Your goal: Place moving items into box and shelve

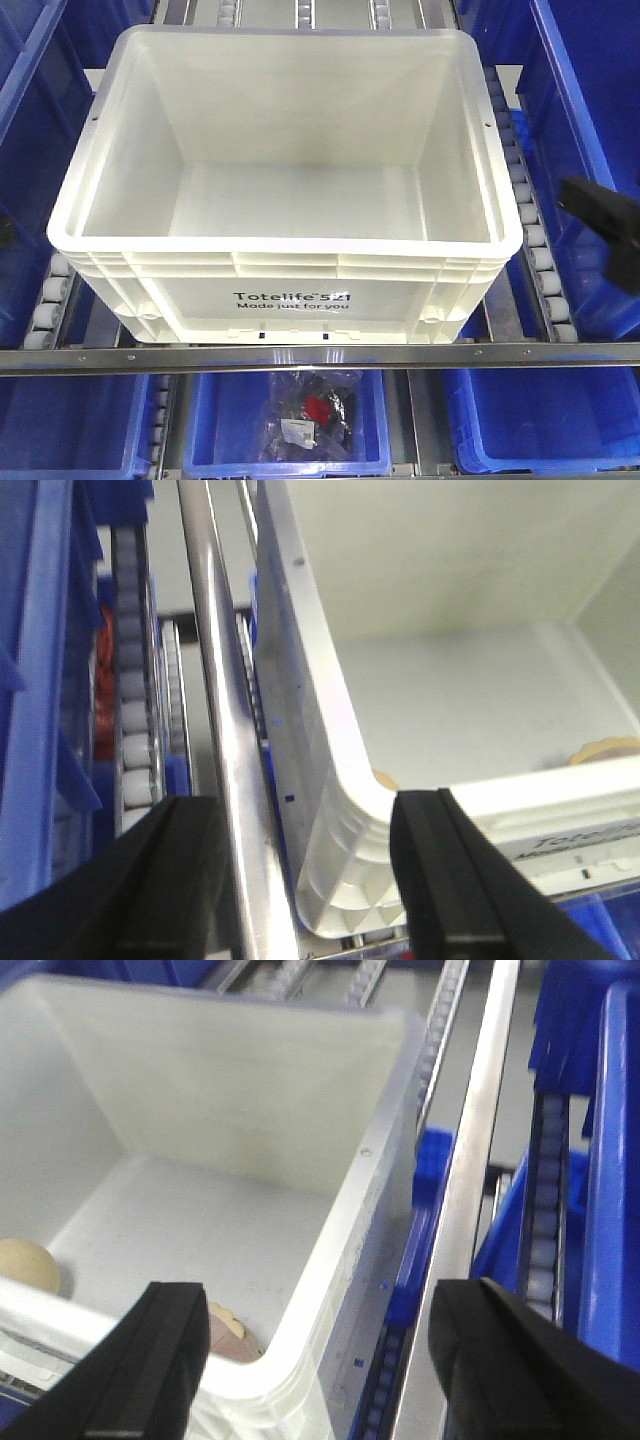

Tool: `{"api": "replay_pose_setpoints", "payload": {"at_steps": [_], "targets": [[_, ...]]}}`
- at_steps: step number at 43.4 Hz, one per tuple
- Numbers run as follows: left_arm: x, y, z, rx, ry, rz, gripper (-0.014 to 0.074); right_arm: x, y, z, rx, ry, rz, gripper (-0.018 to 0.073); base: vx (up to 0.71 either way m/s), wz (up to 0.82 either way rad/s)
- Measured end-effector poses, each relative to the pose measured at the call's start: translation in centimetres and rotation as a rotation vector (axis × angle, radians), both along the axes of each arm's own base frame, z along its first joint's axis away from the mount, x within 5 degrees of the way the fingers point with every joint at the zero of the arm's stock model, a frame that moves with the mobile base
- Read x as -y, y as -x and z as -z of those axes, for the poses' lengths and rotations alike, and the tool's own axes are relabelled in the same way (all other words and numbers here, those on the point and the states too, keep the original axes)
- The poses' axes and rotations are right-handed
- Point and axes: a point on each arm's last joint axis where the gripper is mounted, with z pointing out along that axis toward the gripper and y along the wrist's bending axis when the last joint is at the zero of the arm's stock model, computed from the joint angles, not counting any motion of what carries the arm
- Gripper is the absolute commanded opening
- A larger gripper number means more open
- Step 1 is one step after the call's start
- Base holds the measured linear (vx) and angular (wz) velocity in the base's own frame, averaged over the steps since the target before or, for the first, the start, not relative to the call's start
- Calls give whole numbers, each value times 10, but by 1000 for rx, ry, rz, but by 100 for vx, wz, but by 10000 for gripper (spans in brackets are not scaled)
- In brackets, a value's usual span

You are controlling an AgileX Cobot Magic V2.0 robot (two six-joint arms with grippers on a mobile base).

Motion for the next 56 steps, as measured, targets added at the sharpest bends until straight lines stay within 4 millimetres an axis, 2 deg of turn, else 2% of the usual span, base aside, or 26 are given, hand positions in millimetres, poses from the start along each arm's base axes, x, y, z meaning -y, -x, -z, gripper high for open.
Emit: {"api": "replay_pose_setpoints", "payload": {"at_steps": [9, 14, 19, 20, 22, 30, 41, 45, 46, 56], "targets": [[-7, 45, 4, 169, 25, 3, 488, 8, 44, 10, 120, -34, -12, 512, 0, 0], [-11, 67, 9, 260, 40, 4, 488, 11, 60, 22, 137, -37, -23, 512, 0, 0], [-13, 78, 20, 296, 44, 5, 488, 12, 68, 40, 131, -32, -28, 512, 0, 0], [-13, 67, 58, 314, 52, -18, 488, 13, 54, 84, 116, -6, 11, 512, 0, 0], [-13, 63, 62, 341, 59, -28, 488, 14, 49, 92, 133, -7, 33, 512, 0, 0], [-14, 49, 78, 414, 79, -65, 488, 18, 35, 108, 202, -20, 111, 512, 0, 0], [-14, 45, 85, 408, 82, -72, 469, 21, 31, 104, 275, -38, 151, 501, 0, 0], [-14, 45, 85, 415, 83, -73, 394, 21, 31, 104, 277, -38, 153, 426, 0, 0], [-14, 45, 85, 415, 83, -73, -8, 21, 31, 103, 277, -39, 153, -15, 0, 0], [-14, 45, 85, 412, 83, -73, -8, 21, 31, 103, 276, -57, 158, -10, 0, 0]]}}
